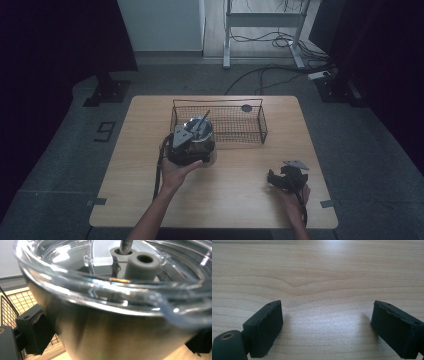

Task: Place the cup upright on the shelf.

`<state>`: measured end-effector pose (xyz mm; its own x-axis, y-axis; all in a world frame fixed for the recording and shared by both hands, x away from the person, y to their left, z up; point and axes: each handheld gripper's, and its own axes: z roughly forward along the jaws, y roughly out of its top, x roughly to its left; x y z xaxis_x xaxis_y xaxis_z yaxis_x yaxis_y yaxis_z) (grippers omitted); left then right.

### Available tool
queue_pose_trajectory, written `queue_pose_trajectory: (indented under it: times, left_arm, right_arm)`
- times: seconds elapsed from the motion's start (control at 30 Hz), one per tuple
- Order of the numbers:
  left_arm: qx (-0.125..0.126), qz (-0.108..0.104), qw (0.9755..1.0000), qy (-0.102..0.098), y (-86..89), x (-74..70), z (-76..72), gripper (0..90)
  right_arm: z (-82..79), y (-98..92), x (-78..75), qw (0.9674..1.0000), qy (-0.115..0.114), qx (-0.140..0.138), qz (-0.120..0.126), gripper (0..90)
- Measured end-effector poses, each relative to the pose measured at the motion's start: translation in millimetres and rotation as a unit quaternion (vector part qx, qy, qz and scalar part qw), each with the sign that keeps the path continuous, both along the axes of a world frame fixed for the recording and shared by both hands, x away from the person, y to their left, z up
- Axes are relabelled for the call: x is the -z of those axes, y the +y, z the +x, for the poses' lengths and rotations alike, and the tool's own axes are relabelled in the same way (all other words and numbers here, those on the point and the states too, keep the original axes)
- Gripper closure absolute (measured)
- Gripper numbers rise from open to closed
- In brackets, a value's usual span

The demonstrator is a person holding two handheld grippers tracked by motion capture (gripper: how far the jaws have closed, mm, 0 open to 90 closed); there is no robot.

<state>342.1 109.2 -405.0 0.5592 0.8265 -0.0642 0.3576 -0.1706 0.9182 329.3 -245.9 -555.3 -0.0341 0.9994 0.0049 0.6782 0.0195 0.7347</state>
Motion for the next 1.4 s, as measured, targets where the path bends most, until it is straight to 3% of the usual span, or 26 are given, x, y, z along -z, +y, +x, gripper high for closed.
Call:
queue_pose_trajectory:
  times: [0.37,0.5,0.73,1.0,1.4]
  left_arm:
    - [-0.008,-0.004,0.9999,-0.007,0.5,-8.5,16.8,3.9]
    - [-0.007,0.008,0.9999,-0.011,-2.5,-11.9,22.3,3.9]
    - [-0.005,-0.006,0.9999,-0.009,-5.3,-17.8,31.1,4.0]
    - [-0.012,0.002,0.9998,-0.014,-8.4,-23.6,41.7,4.0]
    - [-0.030,-0.003,0.9994,-0.016,-3.4,-28.2,60.6,4.0]
  right_arm:
    - [0.0,0.1,-0.2,1.0000,0.001,0.000,0.000,10.3]
    - [0.2,0.1,-0.2,1.0000,0.000,0.000,-0.001,10.6]
    - [0.2,0.1,-0.2,1.0000,0.001,0.000,0.000,10.7]
    - [0.2,0.1,-0.2,1.0000,0.001,0.000,0.000,10.8]
    - [0.5,0.2,0.1,1.0000,-0.002,0.000,0.000,10.9]
